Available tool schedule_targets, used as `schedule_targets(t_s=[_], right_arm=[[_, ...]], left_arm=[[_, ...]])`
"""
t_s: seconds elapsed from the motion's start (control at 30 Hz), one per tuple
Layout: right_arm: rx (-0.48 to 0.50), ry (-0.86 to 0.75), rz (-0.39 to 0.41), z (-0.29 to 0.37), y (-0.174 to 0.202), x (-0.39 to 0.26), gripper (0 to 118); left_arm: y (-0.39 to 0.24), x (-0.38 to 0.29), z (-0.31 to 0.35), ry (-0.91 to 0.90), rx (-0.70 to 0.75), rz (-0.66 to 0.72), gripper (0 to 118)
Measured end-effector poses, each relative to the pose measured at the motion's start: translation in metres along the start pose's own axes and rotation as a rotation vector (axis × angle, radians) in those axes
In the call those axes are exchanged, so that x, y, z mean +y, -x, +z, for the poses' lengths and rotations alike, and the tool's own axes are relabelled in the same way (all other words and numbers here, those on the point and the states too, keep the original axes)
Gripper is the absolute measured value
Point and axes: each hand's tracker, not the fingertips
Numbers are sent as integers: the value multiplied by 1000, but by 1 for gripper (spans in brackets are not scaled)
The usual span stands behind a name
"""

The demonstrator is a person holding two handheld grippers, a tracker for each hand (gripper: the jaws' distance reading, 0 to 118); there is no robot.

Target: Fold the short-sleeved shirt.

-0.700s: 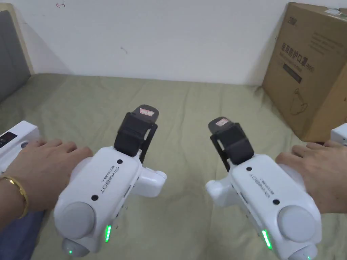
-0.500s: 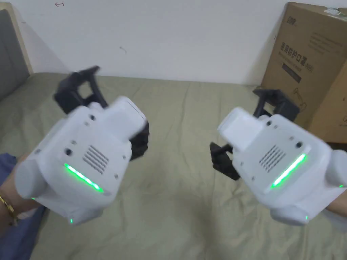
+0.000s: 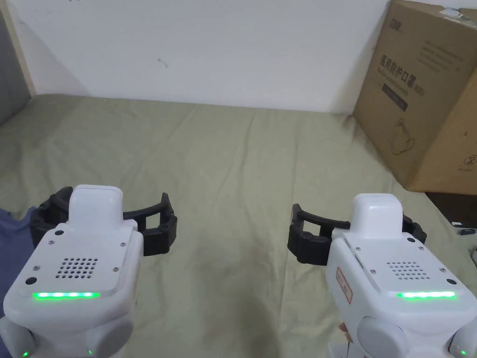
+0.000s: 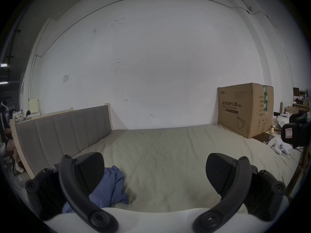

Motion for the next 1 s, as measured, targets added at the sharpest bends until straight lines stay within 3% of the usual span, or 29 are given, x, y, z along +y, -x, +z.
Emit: schedule_targets(t_s=[0.57, 0.6, 0.67, 0.7, 0.73, 0.77, 0.8, 0.83, 0.9, 1.0], right_arm=[[6, 6, -26, 2, 1, 3, 117], [7, 7, -27, 2, 1, 3, 115], [7, 7, -23, 4, 1, 3, 94], [4, 1, -15, 5, 2, 3, 70], [-3, -2, -7, 6, 3, 4, 34], [-7, -1, -2, 6, 3, 4, 13], [-12, 3, -1, 5, 2, 5, 6], [-15, 9, -9, 5, 2, 5, 2], [-5, 10, -49, 7, -1, 6, 0], [-20, 6, -47, 9, -5, 9, 0]], left_arm=[[-5, 5, 5, -19, -26, 3, 118], [-5, 5, 5, -13, -33, 5, 118], [-4, 6, 5, -6, -32, 6, 114], [-4, 7, 6, -4, -34, 10, 103], [-3, 9, 8, -4, -41, 16, 73], [-2, 10, 9, -4, -45, 17, 45], [-4, 11, 7, -3, -52, 22, 20], [-4, 11, 5, 12, -38, 5, 8], [-4, 10, 5, 12, -22, -13, 3], [-4, 10, 7, -4, -32, -6, 0]])
